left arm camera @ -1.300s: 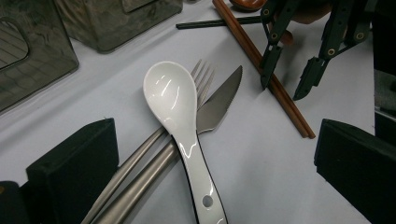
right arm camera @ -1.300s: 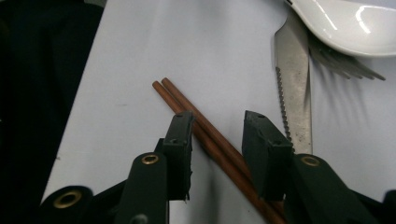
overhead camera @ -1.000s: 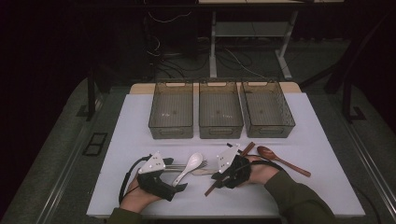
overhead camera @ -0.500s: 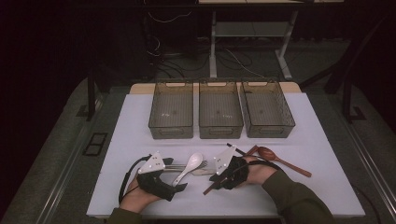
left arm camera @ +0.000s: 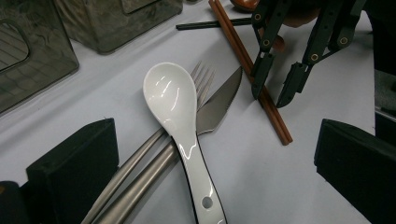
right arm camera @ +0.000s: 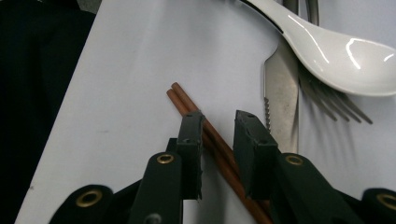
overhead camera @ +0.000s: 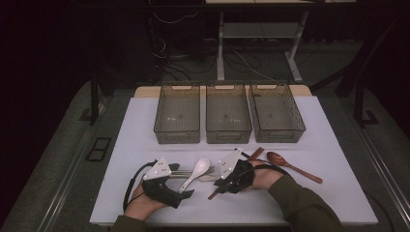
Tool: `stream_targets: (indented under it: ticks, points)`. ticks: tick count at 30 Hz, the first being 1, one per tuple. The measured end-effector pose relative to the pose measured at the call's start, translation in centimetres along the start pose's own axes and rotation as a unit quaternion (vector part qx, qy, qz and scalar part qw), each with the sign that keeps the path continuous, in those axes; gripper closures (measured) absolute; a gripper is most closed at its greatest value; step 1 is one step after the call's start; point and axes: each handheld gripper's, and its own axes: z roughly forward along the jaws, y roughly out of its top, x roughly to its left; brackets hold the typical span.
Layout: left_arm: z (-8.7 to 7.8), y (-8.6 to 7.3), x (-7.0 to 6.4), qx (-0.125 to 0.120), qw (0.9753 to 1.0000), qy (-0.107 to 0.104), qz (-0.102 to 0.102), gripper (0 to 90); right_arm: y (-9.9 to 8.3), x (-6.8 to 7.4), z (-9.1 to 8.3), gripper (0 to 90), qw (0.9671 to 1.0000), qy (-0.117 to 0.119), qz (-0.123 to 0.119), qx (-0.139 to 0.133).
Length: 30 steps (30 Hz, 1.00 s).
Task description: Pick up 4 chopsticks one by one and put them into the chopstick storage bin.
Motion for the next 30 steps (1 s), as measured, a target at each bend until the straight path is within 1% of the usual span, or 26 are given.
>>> stream_targets:
  ticks: [1,2,3,4,6,7,11,13,14,21,23,25,27,30]
  points:
    - [0.0,0.0,0.0,0.0,1.0,0.0,0.0,0.0,0.1,-0.1,0.0,71.7,1.0,-0.002,-0.003,0.001]
    - [0.0,0.0,0.0,0.0,1.0,0.0,0.0,0.0,0.2,0.0,0.1,71.8,1.0,-0.002,-0.001,0.001]
    - [0.0,0.0,0.0,0.0,1.0,0.0,0.001,0.0,0.3,0.0,0.2,71.7,1.0,0.0,-0.006,0.0]
    - [0.0,0.0,0.0,0.0,1.0,0.0,0.001,0.0,0.4,-0.1,0.4,71.7,0.9999,0.001,-0.015,0.0]
    - [0.0,0.0,0.0,-0.001,1.0,0.0,0.001,0.0,0.7,0.3,0.7,71.5,0.9999,0.01,-0.013,0.002]
    - [0.0,0.0,0.0,-0.001,1.0,0.0,0.0,0.0,0.9,0.3,0.8,71.4,0.9998,0.013,-0.017,0.001]
    - [0.0,0.0,0.0,-0.001,1.0,0.001,0.001,0.0,1.3,0.5,1.2,71.6,0.9997,0.014,-0.021,0.003]
    - [0.0,0.0,0.0,-0.001,1.0,0.001,0.002,0.0,1.4,0.4,1.3,71.7,0.9997,0.012,-0.021,0.003]
    - [0.0,0.0,0.0,-0.001,1.0,0.001,0.001,0.0,1.5,0.4,1.3,71.7,0.9998,0.009,-0.018,0.004]
    - [0.0,0.0,0.0,-0.001,1.0,0.001,0.002,0.0,1.9,0.0,1.7,72.7,0.9998,-0.003,-0.019,0.0]
    - [0.0,0.0,0.0,-0.001,1.0,0.001,0.001,0.0,2.1,-0.2,1.8,73.3,0.9998,-0.012,-0.017,-0.001]
    - [-0.1,0.0,0.0,-0.001,1.0,0.001,0.001,0.0,2.2,-0.5,1.9,74.4,0.9995,-0.021,-0.024,-0.004]
    - [0.0,0.0,0.0,-0.003,1.0,0.001,0.001,0.0,2.4,-0.6,2.1,75.1,0.9994,-0.027,-0.02,-0.007]
    - [-0.1,0.0,0.0,-0.003,1.0,0.001,0.002,0.0,2.5,-0.6,2.3,74.9,0.9995,-0.026,-0.017,-0.008]
